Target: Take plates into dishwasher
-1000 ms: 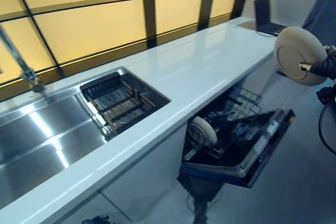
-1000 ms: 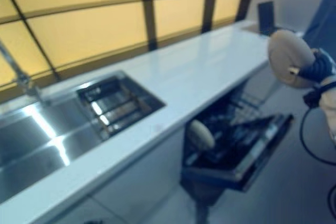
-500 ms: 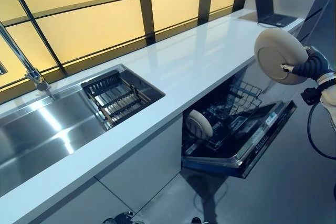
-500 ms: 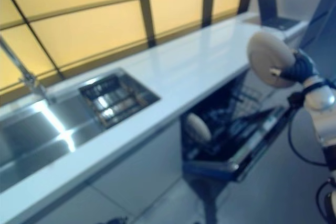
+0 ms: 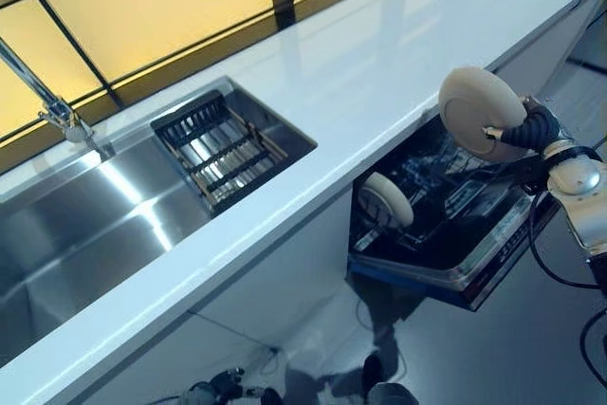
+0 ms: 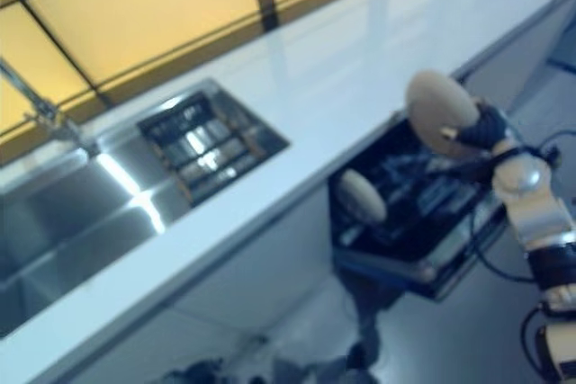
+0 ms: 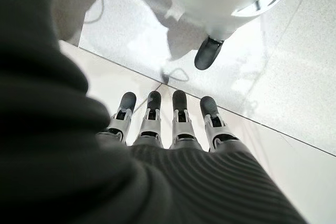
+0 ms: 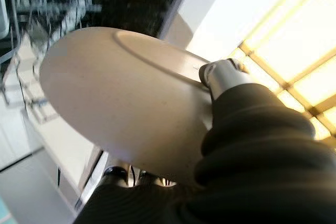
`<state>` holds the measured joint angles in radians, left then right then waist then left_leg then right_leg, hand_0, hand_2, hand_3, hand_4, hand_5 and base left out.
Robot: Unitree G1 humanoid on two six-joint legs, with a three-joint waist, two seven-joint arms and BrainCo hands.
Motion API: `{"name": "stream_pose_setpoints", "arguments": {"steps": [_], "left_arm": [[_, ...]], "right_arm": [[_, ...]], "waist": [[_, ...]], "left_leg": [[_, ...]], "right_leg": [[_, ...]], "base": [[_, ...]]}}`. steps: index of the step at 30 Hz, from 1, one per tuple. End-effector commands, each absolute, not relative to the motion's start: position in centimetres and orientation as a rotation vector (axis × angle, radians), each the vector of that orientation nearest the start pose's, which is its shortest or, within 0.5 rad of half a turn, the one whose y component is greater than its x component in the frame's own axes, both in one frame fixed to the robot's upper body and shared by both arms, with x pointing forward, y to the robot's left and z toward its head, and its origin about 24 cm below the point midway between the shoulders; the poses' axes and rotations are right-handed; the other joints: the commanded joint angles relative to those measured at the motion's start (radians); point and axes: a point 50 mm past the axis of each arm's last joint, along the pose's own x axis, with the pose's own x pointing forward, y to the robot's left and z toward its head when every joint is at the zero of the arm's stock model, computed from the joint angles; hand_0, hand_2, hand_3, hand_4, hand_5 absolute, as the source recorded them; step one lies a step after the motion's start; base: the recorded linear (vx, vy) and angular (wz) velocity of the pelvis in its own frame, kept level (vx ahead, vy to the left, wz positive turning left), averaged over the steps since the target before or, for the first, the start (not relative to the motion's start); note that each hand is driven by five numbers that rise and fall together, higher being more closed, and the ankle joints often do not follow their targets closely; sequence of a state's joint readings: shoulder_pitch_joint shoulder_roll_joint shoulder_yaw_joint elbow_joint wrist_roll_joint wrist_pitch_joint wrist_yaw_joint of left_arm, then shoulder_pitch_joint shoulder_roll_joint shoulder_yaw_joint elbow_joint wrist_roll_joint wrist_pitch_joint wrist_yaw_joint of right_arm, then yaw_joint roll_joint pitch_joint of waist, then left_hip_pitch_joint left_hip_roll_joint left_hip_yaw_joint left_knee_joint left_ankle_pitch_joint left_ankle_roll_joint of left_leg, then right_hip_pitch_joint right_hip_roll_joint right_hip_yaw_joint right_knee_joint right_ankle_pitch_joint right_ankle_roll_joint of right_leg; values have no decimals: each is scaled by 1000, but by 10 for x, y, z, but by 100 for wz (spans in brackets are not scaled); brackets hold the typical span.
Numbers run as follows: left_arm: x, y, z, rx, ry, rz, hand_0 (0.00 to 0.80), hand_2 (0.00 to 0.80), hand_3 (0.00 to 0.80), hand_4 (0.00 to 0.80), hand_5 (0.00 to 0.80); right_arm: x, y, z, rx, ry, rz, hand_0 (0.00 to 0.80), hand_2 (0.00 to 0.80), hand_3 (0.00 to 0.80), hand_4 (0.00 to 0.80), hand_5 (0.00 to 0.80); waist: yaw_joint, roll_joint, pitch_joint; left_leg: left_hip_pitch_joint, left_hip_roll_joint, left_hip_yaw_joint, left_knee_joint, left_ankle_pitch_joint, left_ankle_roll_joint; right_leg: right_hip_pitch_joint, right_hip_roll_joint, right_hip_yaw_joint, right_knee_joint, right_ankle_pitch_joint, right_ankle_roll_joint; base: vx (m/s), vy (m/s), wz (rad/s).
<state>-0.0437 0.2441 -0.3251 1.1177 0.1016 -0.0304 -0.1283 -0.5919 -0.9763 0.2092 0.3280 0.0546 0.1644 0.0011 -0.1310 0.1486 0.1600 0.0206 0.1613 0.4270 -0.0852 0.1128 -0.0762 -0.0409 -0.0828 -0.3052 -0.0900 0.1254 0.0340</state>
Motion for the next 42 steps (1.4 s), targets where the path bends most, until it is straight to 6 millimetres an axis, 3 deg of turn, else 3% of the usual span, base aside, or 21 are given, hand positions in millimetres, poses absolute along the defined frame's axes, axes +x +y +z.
{"name": "stream_pose_setpoints", "arguments": {"steps": [1, 10, 20, 29, 42], "left_arm": [[147, 231, -139, 512, 1055, -307, 0, 0, 0, 0, 0], [165, 220, -133, 487, 996, -342, 0, 0, 0, 0, 0], [169, 214, -131, 472, 969, -369, 0, 0, 0, 0, 0], [174, 219, -125, 487, 947, -376, 0, 0, 0, 0, 0], [179, 225, -120, 515, 927, -380, 0, 0, 0, 0, 0]], "right_arm": [[351, -285, 234, -881, -170, -199, 800, 800, 800, 800, 800], [357, -300, 223, -896, -58, -253, 800, 800, 800, 800, 800], [353, -326, 214, -1021, 45, -333, 800, 800, 800, 800, 800], [342, -342, 240, -1300, 22, -394, 800, 800, 800, 800, 800], [336, -351, 268, -1393, 25, -427, 800, 800, 800, 800, 800]], "waist": [[2, -102, 59], [0, -49, 112], [-2, 0, 141], [1, 7, 160], [10, -5, 174]], "left_leg": [[-1, -49, 20, -2, -129, 15], [-33, -60, -1, -2, -120, 12], [-49, -72, -18, -2, -114, 10], [-64, -74, -28, -2, -112, 10], [-81, -71, -37, -2, -111, 10]], "right_leg": [[6, 19, 35, 3, -155, 16], [-25, 10, 41, 3, -152, 13], [-31, 0, 41, 3, -157, 7], [-57, -9, 33, 32, -170, 8], [-89, -9, 36, 57, -176, 8]], "base": [[3, 36, 4], [-6, 22, 5], [21, 9, 4], [27, -20, 10], [4, -10, 3]]}}
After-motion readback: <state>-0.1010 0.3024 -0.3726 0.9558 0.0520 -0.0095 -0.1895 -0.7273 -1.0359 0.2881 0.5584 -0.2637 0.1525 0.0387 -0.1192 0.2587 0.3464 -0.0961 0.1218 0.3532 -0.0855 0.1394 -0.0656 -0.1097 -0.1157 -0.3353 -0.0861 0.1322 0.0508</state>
